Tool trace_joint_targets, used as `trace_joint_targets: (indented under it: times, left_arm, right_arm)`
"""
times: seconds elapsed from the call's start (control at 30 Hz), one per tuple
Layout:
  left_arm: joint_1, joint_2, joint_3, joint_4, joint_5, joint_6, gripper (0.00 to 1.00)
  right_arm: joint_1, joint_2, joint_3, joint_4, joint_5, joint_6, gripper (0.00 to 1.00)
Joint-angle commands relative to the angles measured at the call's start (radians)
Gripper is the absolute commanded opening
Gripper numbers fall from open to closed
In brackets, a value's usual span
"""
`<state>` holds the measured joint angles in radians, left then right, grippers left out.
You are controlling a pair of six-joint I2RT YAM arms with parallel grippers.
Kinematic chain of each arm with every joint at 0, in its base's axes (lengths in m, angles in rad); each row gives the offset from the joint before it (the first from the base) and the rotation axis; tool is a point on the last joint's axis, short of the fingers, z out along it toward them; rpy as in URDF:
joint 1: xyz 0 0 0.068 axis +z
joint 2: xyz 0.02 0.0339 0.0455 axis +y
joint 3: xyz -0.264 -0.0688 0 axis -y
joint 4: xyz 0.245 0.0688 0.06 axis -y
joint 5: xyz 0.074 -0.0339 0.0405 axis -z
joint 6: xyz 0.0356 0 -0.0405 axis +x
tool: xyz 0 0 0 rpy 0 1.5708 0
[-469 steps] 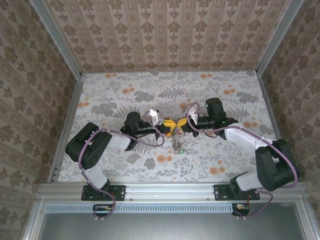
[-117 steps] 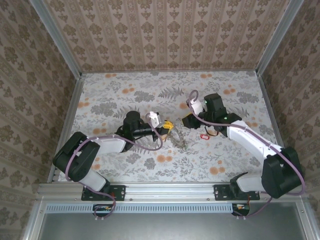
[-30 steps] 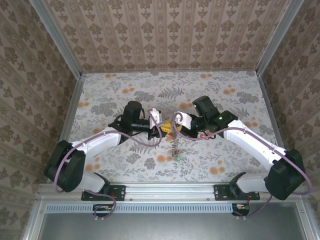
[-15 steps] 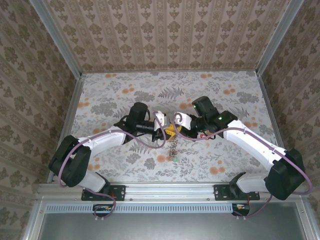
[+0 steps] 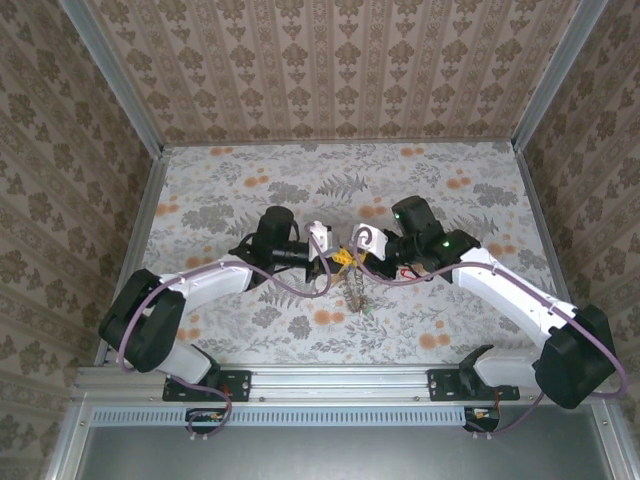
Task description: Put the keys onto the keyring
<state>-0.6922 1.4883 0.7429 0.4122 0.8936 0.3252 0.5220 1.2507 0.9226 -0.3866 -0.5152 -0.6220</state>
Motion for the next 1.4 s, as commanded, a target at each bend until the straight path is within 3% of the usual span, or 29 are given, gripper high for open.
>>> trace_joint_targets:
  times: [0.0, 0.33, 0.63, 0.77, 0.9, 1.13, 1.37]
  left_arm:
    - [0.010, 0.014, -0.032, 0.239, 0.039, -0.106, 0.00]
    - [0.015, 0.056, -0.065, 0.446, 0.071, -0.231, 0.00]
    - [0.016, 0.074, -0.048, 0.450, 0.083, -0.247, 0.00]
    - [0.014, 0.064, -0.025, 0.344, 0.084, -0.198, 0.01]
    - [0.009, 0.039, 0.026, 0.130, 0.077, -0.079, 0.15]
    - [-0.004, 0.017, 0.103, -0.144, 0.041, 0.086, 0.16]
    - [-0.011, 0.021, 0.124, -0.185, 0.043, 0.110, 0.12]
  right_arm:
    - [-0.030, -0.015, -0.061, 0.139, -0.122, 0.039, 0.23]
    - [-0.098, -0.017, -0.141, 0.319, -0.221, 0.105, 0.21]
    - [-0.115, -0.013, -0.143, 0.346, -0.237, 0.119, 0.00]
    - [-0.111, -0.015, -0.104, 0.268, -0.218, 0.098, 0.00]
    - [-0.091, 0.007, -0.018, 0.082, -0.163, 0.015, 0.00]
    - [-0.070, 0.022, 0.045, -0.008, -0.131, -0.013, 0.00]
    - [-0.060, 0.015, 0.053, 0.023, -0.145, 0.008, 0.00]
